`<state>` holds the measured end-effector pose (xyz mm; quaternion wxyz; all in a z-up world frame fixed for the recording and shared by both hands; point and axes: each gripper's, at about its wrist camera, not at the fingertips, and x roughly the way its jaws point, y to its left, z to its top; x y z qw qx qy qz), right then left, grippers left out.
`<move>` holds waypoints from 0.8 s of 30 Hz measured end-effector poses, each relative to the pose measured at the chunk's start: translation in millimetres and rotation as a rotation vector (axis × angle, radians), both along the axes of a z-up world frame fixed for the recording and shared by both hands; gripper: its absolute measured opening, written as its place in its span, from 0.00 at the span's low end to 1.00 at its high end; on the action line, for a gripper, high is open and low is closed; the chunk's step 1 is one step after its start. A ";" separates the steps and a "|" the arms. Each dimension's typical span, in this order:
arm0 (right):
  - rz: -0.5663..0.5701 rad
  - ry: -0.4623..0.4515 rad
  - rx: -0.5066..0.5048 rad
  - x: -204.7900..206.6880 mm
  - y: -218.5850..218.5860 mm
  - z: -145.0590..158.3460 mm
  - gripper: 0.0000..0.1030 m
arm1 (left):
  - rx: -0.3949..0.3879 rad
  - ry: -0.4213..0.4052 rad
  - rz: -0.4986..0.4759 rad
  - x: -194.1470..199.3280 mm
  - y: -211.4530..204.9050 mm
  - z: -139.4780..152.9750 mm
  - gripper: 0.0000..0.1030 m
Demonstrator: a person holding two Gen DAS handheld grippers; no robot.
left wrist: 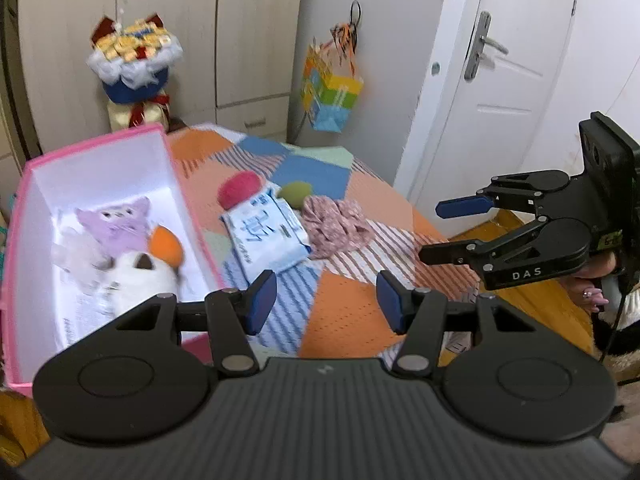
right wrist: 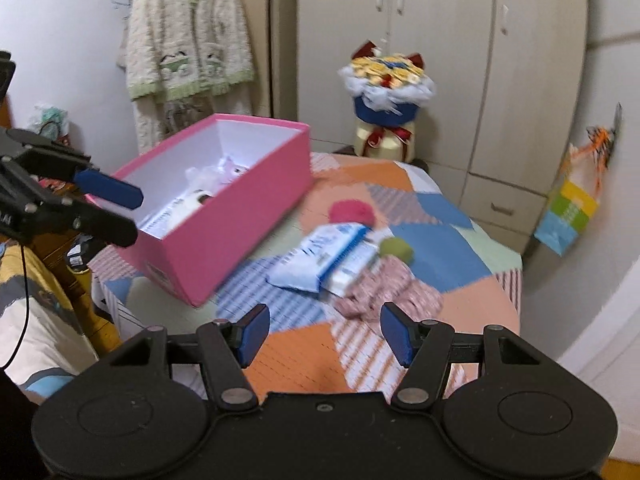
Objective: Organize soft objects
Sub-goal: 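Move the left gripper back over the bed toward the wet-wipes pack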
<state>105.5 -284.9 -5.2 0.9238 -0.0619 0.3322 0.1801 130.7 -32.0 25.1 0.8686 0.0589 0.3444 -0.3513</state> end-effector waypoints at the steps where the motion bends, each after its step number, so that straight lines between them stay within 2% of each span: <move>1: -0.005 0.003 0.002 0.1 -3.7 -3.2 0.65 | 0.004 0.011 -0.005 2.0 -6.2 -3.3 0.53; 5: -0.021 0.010 0.004 6.1 -14.6 -15.1 0.65 | 0.016 0.042 -0.004 10.2 -24.3 -12.7 0.53; 9: 0.004 0.007 0.013 14.4 -19.3 -25.7 0.65 | 0.029 0.054 0.045 23.4 -39.9 -23.0 0.53; 15: 0.100 -0.019 -0.034 33.0 0.9 -49.3 0.65 | 0.006 0.095 0.140 54.0 -62.2 -43.2 0.53; 20: 0.159 -0.095 -0.094 55.9 22.0 -63.4 0.65 | -0.013 0.096 0.240 76.1 -73.2 -64.9 0.50; 24: 0.195 -0.122 -0.113 74.7 34.5 -74.0 0.64 | -0.047 0.139 0.291 87.4 -72.2 -82.4 0.48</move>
